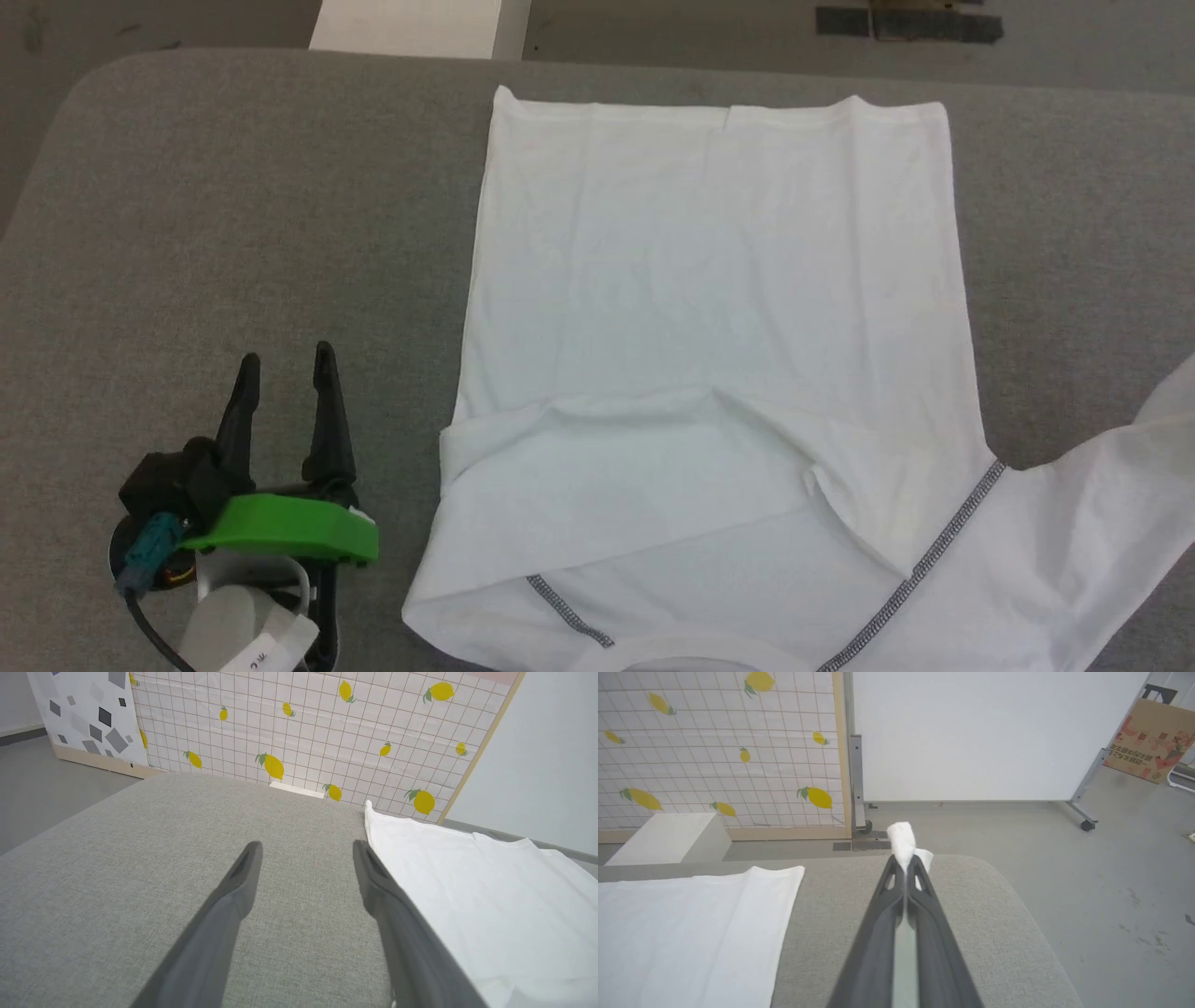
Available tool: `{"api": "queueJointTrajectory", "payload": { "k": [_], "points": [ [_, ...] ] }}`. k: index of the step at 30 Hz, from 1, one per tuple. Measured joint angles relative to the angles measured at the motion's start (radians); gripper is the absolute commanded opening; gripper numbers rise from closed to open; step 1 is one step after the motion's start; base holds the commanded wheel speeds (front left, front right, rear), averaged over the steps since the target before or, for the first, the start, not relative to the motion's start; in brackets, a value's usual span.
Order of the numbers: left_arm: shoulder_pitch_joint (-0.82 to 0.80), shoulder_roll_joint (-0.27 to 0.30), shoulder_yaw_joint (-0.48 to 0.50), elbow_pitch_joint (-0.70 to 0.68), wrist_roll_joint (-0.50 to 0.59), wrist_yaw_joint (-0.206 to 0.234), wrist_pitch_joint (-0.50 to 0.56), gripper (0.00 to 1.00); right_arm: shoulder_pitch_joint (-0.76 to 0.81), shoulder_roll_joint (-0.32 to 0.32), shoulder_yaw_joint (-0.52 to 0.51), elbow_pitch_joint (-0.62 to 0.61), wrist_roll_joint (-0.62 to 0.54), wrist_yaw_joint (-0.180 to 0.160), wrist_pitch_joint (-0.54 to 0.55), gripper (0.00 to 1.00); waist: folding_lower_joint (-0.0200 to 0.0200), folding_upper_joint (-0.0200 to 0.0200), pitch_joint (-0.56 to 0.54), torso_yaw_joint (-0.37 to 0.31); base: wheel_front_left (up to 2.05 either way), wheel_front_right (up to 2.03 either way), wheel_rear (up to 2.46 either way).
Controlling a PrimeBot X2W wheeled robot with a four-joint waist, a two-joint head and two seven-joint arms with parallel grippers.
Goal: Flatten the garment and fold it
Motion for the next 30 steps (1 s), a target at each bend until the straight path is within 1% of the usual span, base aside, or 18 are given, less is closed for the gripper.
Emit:
{"api": "queueJointTrajectory", "payload": {
  "k": [3, 5, 8, 11, 14, 19, 23, 26, 30],
  "points": [
    [0.014, -0.001, -0.002, 0.005, 0.001, -0.001, 0.0, 1.0, 0.057, 0.03, 0.09, -0.12, 0.013, 0.0, 0.036, 0.0, 0.0, 0.0, -0.035, -0.005, 0.0, 0.0, 0.0],
    [0.022, -0.001, -0.004, 0.007, 0.001, -0.001, 0.0, 1.0, 0.084, 0.051, 0.177, -0.186, 0.013, 0.0, 0.051, 0.0, 0.0, 0.0, -0.057, -0.006, 0.0, 0.0, 0.0],
    [0.032, -0.002, -0.005, 0.008, 0.001, -0.001, 0.0, 1.0, 0.097, 0.082, 0.335, -0.225, 0.002, 0.0, 0.058, 0.0, 0.0, 0.0, -0.081, -0.006, 0.0, 0.0, 0.0],
    [0.039, -0.002, -0.005, 0.009, 0.001, -0.001, 0.0, 1.0, 0.097, 0.103, 0.498, -0.21, -0.009, 0.0, 0.056, 0.0, 0.0, 0.0, -0.092, -0.002, 0.0, 0.0, 0.0],
    [0.04, -0.002, -0.009, 0.011, 0.001, -0.001, 0.0, 1.0, 0.089, 0.115, 0.649, -0.134, -0.032, 0.0, 0.041, 0.0, 0.0, 0.0, -0.094, 0.006, 0.0, 0.0, 0.0],
    [0.039, -0.002, -0.024, 0.014, 0.001, -0.005, 0.0, 1.0, 0.069, 0.147, 0.89, 0.078, -0.02, 0.0, 0.006, 0.0, 0.0, 0.0, -0.089, 0.028, 0.0, 0.0, 0.0],
    [0.038, -0.003, -0.034, 0.018, -0.001, -0.008, 0.0, 1.0, 0.048, 0.16, 1.011, 0.262, 0.0, 0.0, -0.03, 0.0, 0.0, 0.0, -0.075, 0.047, 0.0, 0.0, 0.0],
    [0.037, -0.004, -0.04, 0.023, -0.001, -0.008, 0.0, 1.0, 0.033, 0.165, 1.078, 0.389, 0.011, 0.0, -0.05, 0.0, 0.0, 0.0, -0.062, 0.06, 0.0, 0.0, 0.0],
    [0.034, -0.004, -0.044, 0.03, -0.001, -0.008, 0.0, 1.0, 0.025, 0.168, 1.148, 0.519, 0.065, 0.0, -0.046, 0.0, 0.0, 0.0, -0.046, 0.073, 0.0, 0.0, 0.0]
  ]
}}
